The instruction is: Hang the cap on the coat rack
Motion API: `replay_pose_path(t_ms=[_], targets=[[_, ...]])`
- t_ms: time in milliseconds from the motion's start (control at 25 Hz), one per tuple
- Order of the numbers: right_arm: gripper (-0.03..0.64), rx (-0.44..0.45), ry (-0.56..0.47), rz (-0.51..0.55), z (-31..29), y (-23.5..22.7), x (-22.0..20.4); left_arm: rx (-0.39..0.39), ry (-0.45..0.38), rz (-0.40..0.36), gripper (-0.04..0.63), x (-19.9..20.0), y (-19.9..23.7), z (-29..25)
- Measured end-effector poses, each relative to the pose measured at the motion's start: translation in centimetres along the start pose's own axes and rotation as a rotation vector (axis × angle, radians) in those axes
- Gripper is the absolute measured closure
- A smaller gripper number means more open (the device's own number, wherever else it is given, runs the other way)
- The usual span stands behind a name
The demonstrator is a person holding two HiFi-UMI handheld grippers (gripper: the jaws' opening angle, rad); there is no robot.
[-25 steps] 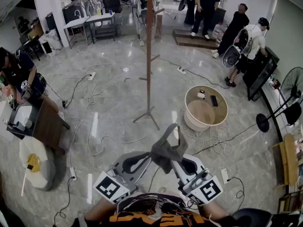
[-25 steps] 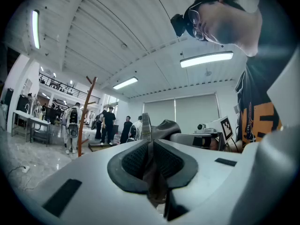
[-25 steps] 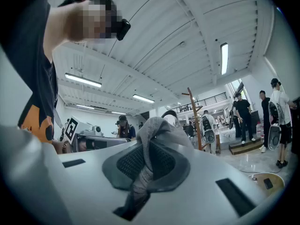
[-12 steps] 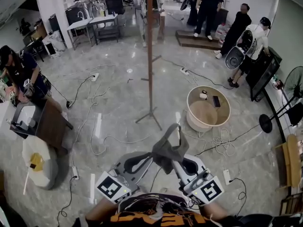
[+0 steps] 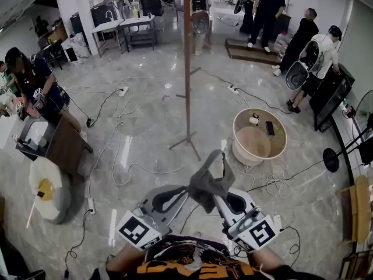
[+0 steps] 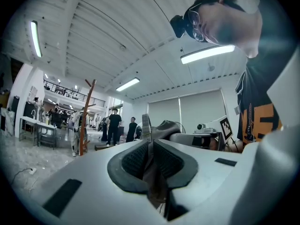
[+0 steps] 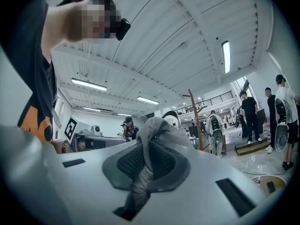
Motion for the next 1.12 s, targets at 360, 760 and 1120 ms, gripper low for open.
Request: replay_pose_path(t_ms=[360,760,1120], targets=[[0.589,-0.002,0.012,-0.029,-1.0,-3.7,-2.0,0.021,0.023,0.022,0.543,-0.9,1.9,-3.0],[0.589,-0.042,0.045,-0.015,-10.9,-8.5,-4.6,-0.039,0.02,0.029,0.543,1.0,13.3,-7.5],[0.589,-0.12,0.048,0.019,-21.5,-13.6,-6.2,-0.082,0.031,0.041,0.543,4.5,24.7,-10.5]])
Point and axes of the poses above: the fingertips, and each gripper's own axes: z backward along the fingers, y to its left, x out of its top, the point moved 9 cm from there along z, backward along the fingers, and after that the axes turned 13 degrees about z, right-handed, at the moved point
